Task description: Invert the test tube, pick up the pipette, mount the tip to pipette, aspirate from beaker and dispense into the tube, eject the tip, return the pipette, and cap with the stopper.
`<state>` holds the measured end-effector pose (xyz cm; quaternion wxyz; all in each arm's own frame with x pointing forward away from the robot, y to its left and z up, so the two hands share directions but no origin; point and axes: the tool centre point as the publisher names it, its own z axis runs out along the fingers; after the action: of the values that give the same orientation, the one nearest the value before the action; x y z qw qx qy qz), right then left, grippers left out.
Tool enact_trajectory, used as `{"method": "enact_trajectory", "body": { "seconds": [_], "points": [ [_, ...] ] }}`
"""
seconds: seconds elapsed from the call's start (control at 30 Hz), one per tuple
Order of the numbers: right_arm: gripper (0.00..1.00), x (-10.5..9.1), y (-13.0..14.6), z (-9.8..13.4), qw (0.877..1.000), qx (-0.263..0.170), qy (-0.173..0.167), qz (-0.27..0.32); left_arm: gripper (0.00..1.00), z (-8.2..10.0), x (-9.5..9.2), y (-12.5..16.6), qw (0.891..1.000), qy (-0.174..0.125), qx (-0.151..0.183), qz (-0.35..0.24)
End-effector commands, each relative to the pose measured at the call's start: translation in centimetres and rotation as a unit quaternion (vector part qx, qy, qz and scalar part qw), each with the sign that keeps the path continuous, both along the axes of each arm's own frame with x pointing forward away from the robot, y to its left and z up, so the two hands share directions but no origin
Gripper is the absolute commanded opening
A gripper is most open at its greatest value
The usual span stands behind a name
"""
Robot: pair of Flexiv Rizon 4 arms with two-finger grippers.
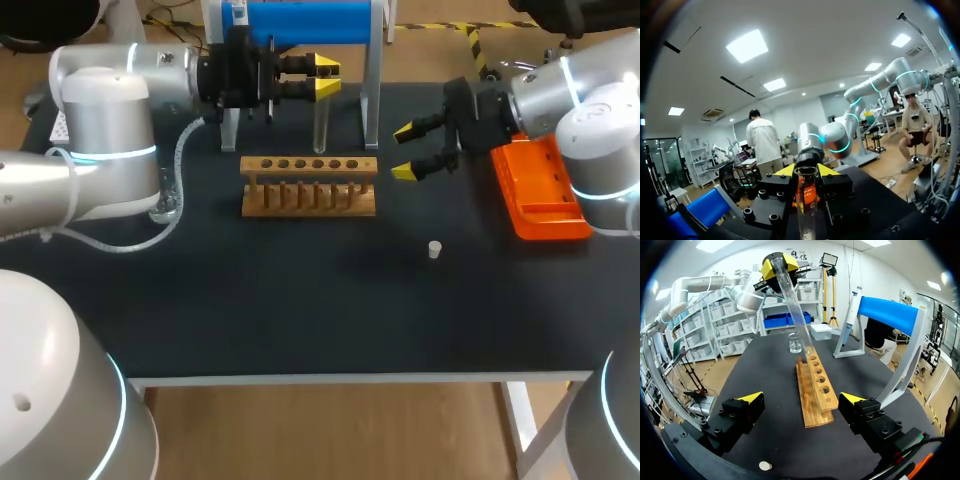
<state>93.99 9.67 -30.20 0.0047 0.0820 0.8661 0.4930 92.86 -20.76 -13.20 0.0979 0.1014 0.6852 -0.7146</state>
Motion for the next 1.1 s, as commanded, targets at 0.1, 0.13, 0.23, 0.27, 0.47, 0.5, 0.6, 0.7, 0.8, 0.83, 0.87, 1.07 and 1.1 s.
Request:
{"method": "enact_trajectory", "body": {
  "seconds": [0.1, 0.13, 0.23, 0.27, 0.47, 0.5, 0.6, 0.7, 0.8, 0.83, 0.87, 1.07, 1.1],
  "points": [
    [1.00, -0.9, 0.7, -0.4, 0.999, -0.016, -0.010, -0.029, 0.00, 0.0, 0.1, 0.0, 1.000, 0.001, 0.001, -0.002],
    [1.00, -1.0, 0.8, -0.5, 0.999, -0.019, -0.012, -0.036, 0.00, 0.0, 0.1, 0.0, 1.000, 0.001, 0.001, -0.002],
    [1.00, -1.3, 1.3, -0.9, 0.999, -0.024, -0.015, -0.042, 0.00, 0.0, 0.1, 0.0, 1.000, 0.001, 0.001, -0.002],
    [1.00, -1.4, 1.4, -1.1, 0.998, -0.027, -0.016, -0.047, 0.00, 0.0, 0.1, 0.0, 1.000, 0.001, 0.001, -0.002],
    [1.00, -1.8, 2.8, -2.2, 0.998, -0.030, -0.016, -0.061, 0.00, 0.0, 0.1, 0.0, 1.000, 0.001, 0.001, -0.002],
    [1.00, -1.8, 2.9, -2.3, 0.997, -0.031, -0.016, -0.064, 0.00, 0.0, 0.1, 0.0, 1.000, 0.001, 0.001, -0.002],
    [1.00, -1.7, 3.4, -2.9, 0.997, -0.034, -0.018, -0.073, 0.00, 0.0, 0.1, 0.0, 1.000, 0.001, 0.001, -0.002],
    [1.00, -1.6, 3.7, -3.2, 0.996, -0.034, -0.020, -0.081, 0.00, 0.0, 0.1, 0.0, 1.000, 0.001, 0.001, -0.002],
    [1.00, -1.6, 3.9, -3.4, 0.995, -0.034, -0.023, -0.086, 0.00, 0.0, 0.1, 0.0, 1.000, 0.001, 0.001, -0.002],
    [1.00, -1.6, 3.9, -3.5, 0.996, -0.033, -0.023, -0.085, 0.00, 0.0, 0.1, 0.0, 1.000, 0.001, 0.001, -0.002],
    [1.00, -1.6, 3.9, -3.6, 0.995, -0.034, -0.022, -0.086, 0.00, 0.0, 0.1, 0.0, 1.000, 0.001, 0.001, -0.002],
    [1.00, -1.6, 3.9, -3.8, 0.995, -0.034, -0.020, -0.089, 0.00, 0.0, 0.1, 0.0, 1.000, 0.001, 0.001, -0.002],
    [1.00, -1.6, 3.8, -3.7, 0.995, -0.033, -0.020, -0.090, 0.00, 0.0, 0.1, 0.0, 1.000, 0.001, 0.001, -0.002]
  ]
}}
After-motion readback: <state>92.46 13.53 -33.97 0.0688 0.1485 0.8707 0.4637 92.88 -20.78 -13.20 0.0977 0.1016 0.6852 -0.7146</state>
